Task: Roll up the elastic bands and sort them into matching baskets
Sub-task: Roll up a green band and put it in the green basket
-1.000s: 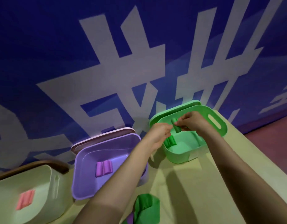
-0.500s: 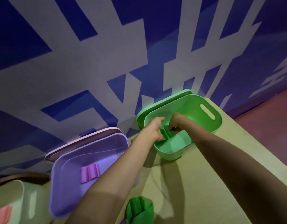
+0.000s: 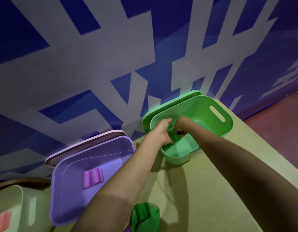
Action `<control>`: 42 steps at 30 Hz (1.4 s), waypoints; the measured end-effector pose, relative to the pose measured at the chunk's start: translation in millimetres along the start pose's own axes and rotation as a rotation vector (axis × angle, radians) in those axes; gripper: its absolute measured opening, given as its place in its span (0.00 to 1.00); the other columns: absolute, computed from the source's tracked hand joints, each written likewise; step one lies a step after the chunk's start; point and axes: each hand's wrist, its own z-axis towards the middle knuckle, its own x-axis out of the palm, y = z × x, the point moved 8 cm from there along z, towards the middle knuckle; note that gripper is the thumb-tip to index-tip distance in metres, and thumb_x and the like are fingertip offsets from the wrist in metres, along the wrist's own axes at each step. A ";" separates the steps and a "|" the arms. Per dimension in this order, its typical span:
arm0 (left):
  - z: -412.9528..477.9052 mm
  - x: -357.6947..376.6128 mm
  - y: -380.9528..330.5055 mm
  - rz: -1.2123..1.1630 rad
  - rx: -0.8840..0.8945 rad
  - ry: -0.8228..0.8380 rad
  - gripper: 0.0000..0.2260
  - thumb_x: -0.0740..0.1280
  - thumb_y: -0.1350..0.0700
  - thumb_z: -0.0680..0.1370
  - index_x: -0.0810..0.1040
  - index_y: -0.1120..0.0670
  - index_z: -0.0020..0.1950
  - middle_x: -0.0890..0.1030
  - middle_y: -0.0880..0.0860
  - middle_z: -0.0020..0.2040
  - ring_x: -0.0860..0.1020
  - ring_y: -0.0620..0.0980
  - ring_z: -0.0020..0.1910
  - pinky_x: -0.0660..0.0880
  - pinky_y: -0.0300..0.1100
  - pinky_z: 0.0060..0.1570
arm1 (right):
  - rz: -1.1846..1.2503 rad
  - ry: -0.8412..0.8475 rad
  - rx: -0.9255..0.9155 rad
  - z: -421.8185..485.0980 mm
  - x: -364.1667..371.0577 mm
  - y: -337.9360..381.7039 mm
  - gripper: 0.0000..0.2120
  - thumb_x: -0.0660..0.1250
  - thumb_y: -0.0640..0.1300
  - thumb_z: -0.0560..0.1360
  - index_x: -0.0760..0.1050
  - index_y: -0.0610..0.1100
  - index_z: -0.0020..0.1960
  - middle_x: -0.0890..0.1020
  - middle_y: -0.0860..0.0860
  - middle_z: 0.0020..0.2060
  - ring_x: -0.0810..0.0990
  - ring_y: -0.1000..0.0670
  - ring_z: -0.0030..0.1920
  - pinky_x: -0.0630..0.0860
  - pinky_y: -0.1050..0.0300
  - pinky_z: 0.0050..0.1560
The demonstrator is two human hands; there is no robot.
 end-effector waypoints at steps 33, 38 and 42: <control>-315.6 -206.7 105.6 -0.046 0.813 -0.180 0.09 0.62 0.58 0.80 0.75 0.55 0.59 0.79 0.53 0.54 0.77 0.48 0.51 0.73 0.38 0.48 | 0.682 -0.112 -0.982 -411.4 81.3 108.6 0.07 0.70 0.39 0.74 0.79 0.43 0.52 0.82 0.49 0.44 0.79 0.55 0.46 0.74 0.62 0.51; -334.9 -297.0 169.6 0.238 1.071 -0.518 0.10 0.70 0.58 0.76 0.75 0.49 0.55 0.79 0.51 0.55 0.76 0.47 0.56 0.71 0.23 0.45 | 0.661 -0.168 -1.089 -431.1 176.5 124.1 0.06 0.71 0.39 0.74 0.80 0.46 0.50 0.84 0.54 0.45 0.81 0.60 0.46 0.76 0.65 0.51; -314.8 -332.4 221.2 0.447 1.114 -0.601 0.10 0.69 0.51 0.74 0.76 0.46 0.54 0.79 0.47 0.56 0.76 0.45 0.56 0.71 0.32 0.56 | 0.384 -0.303 -1.147 -410.7 252.3 117.2 0.10 0.71 0.47 0.73 0.79 0.49 0.54 0.82 0.57 0.51 0.78 0.63 0.53 0.70 0.69 0.56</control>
